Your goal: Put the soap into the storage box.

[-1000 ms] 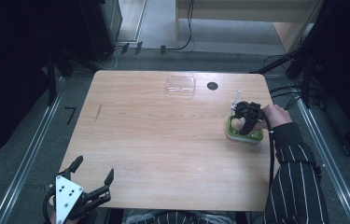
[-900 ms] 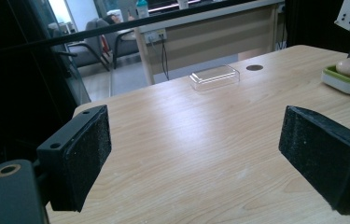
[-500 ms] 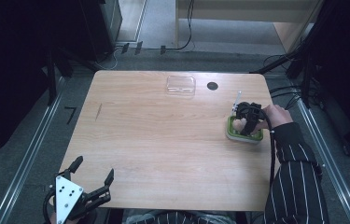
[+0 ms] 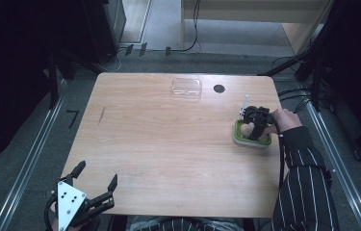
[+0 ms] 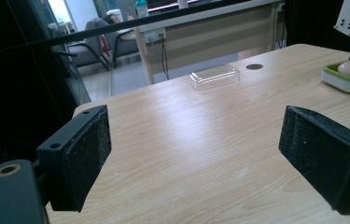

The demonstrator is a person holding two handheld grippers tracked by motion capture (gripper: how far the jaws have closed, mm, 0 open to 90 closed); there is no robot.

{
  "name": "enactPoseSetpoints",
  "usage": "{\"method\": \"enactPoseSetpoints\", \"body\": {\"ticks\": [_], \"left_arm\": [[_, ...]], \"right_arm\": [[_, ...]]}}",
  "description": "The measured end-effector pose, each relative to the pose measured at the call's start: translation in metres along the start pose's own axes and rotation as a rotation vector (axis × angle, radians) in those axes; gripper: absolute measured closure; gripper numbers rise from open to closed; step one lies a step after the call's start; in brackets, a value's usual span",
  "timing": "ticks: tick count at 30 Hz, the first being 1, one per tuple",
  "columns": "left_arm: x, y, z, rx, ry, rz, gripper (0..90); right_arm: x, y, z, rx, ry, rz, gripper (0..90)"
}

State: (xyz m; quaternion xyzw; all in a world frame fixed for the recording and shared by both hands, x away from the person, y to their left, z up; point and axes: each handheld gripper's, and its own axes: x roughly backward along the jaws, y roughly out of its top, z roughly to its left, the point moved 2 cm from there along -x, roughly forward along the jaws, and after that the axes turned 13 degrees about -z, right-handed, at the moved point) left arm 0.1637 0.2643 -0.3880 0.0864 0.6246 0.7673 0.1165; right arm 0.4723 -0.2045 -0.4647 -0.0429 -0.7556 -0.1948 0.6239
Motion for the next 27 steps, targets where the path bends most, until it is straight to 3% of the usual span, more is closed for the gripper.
{"method": "enactPoseSetpoints", "body": {"ticks": [11, 12, 20, 27], "left_arm": [[0.0001, 0.0000, 0.0000, 0.001, 0.001, 0.000, 9.6], [0.0001, 0.0000, -0.0002, 0.000, 0.001, -0.001, 9.6], [-0.0005, -0.0001, 0.0001, 0.000, 0.002, 0.001, 9.6], [-0.0028, 0.0009, -0.0018, 0.000, 0.002, 0.000, 9.6]], "right_arm": [[-0.0013, 0.0012, -0.0004, 0.002, 0.016, -0.001, 33.6], [-0.0008, 0.0008, -0.0005, -0.001, -0.004, 0.010, 34.0], [-0.0009, -0.0004, -0.0007, -0.029, 0.008, 0.017, 31.8], [0.0023, 0.0011, -0.0002, -0.044, -0.022, 0.019, 26.4]]}}
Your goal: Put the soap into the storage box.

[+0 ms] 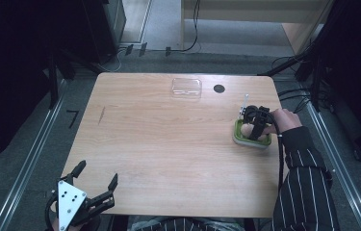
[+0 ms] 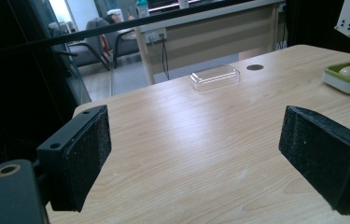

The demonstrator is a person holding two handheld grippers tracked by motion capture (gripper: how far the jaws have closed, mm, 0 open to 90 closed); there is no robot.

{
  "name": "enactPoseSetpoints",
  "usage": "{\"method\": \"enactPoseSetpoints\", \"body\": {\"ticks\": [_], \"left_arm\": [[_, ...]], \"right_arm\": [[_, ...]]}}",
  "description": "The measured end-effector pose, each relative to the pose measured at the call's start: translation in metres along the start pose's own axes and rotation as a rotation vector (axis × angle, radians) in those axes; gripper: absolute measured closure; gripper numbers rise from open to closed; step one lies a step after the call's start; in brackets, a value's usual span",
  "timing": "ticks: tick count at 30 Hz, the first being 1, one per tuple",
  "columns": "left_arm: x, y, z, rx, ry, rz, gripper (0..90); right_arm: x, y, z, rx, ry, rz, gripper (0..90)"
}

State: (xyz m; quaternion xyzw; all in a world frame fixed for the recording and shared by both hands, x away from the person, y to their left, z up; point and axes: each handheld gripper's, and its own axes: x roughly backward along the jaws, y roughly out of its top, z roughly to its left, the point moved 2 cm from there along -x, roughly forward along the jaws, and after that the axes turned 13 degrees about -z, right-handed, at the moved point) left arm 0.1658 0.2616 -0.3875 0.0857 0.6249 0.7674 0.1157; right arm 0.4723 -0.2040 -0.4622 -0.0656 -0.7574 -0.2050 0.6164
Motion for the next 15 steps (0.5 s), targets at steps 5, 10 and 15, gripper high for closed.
{"method": "enactPoseSetpoints", "body": {"ticks": [5, 10, 15], "left_arm": [[-0.006, 0.001, -0.004, -0.009, -0.016, 0.005, 9.6], [-0.006, 0.000, -0.003, -0.009, -0.022, 0.009, 9.6], [-0.003, 0.000, -0.001, 0.005, -0.009, -0.001, 9.6]], "right_arm": [[0.004, -0.004, -0.002, -0.042, -0.017, -0.014, 20.7], [0.009, -0.008, -0.004, -0.117, 0.011, -0.033, 14.4], [0.016, -0.006, -0.004, -0.192, 0.052, -0.056, 10.8]]}}
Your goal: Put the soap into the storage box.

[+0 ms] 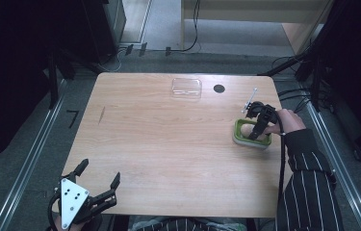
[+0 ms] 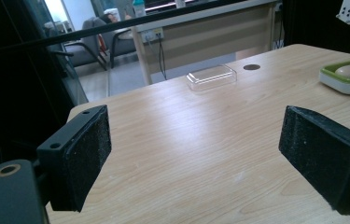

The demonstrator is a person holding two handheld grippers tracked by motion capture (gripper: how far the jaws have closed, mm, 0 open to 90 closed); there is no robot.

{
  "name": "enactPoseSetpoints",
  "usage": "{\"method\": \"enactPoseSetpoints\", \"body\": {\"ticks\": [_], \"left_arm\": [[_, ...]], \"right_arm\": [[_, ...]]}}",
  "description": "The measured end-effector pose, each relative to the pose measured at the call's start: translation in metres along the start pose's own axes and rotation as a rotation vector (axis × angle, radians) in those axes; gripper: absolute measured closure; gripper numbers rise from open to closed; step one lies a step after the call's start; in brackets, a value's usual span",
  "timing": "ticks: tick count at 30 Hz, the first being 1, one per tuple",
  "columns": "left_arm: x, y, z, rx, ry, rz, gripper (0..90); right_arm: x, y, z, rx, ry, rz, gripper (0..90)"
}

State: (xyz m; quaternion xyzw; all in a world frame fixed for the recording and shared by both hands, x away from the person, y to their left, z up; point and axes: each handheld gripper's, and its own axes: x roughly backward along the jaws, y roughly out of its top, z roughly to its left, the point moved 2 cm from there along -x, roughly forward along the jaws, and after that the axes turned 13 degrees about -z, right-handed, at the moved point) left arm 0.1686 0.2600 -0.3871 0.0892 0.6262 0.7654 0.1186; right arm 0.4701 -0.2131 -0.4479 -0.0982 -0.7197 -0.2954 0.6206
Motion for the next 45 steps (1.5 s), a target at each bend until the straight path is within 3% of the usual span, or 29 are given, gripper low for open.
{"method": "enactPoseSetpoints", "body": {"ticks": [9, 17, 24, 31, 33, 38, 45], "left_arm": [[0.000, -0.001, 0.000, -0.004, -0.011, -0.003, 9.6], [-0.001, -0.001, 0.001, 0.002, -0.020, -0.008, 9.6], [-0.002, -0.001, 0.001, 0.005, -0.021, -0.008, 9.6], [-0.003, -0.001, 0.000, 0.003, -0.024, -0.008, 9.6], [-0.004, -0.001, 0.000, -0.001, -0.030, -0.007, 9.6], [-0.005, -0.001, -0.001, -0.001, -0.030, -0.005, 9.6], [-0.007, 0.000, -0.002, 0.000, -0.038, -0.008, 9.6]], "right_arm": [[0.013, 0.004, 0.017, -0.068, 0.012, -0.018, 0.9], [0.022, 0.012, 0.039, -0.130, -0.041, -0.015, 0.2], [0.024, 0.012, 0.061, -0.146, -0.058, -0.014, 0.1], [0.023, 0.004, 0.085, -0.155, -0.063, 0.001, 0.2], [0.022, 0.000, 0.091, -0.185, -0.042, 0.008, 0.2], [0.015, -0.012, 0.103, -0.222, -0.060, 0.010, 0.2], [0.004, -0.028, 0.121, -0.235, -0.068, 0.039, 0.2]]}}
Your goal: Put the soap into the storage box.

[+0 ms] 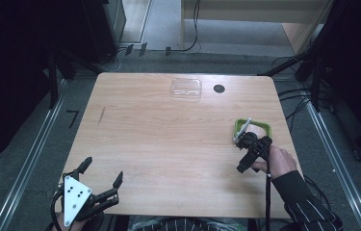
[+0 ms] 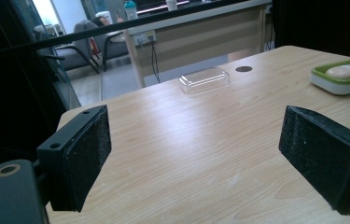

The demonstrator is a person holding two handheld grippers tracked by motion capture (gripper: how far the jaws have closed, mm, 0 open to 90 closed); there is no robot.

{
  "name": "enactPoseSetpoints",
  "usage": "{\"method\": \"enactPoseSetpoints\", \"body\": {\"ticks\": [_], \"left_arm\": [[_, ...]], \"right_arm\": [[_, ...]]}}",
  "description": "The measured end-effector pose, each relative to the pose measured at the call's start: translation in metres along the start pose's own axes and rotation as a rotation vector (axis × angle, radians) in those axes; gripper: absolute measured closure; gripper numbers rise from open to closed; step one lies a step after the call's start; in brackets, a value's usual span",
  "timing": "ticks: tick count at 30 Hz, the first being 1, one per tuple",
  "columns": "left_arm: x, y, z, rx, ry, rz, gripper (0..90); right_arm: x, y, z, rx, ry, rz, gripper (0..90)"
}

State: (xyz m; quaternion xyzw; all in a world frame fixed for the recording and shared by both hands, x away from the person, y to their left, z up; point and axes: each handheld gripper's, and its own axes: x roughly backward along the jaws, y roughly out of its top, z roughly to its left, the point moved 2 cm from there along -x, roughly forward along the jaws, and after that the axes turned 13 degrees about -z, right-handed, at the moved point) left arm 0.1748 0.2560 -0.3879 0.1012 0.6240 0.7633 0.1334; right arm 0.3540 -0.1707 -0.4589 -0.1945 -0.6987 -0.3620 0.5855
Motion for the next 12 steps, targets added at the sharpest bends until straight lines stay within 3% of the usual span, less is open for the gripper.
{"method": "enactPoseSetpoints", "body": {"ticks": [7, 12], "left_arm": [[-0.001, 0.000, 0.000, -0.005, -0.006, 0.000, 9.6], [-0.001, 0.000, -0.001, -0.007, -0.004, 0.001, 9.6]], "right_arm": [[-0.007, -0.014, 0.013, 0.017, -0.008, 0.017, 0.5], [-0.009, -0.019, 0.016, 0.039, -0.001, -0.002, 1.1]]}}
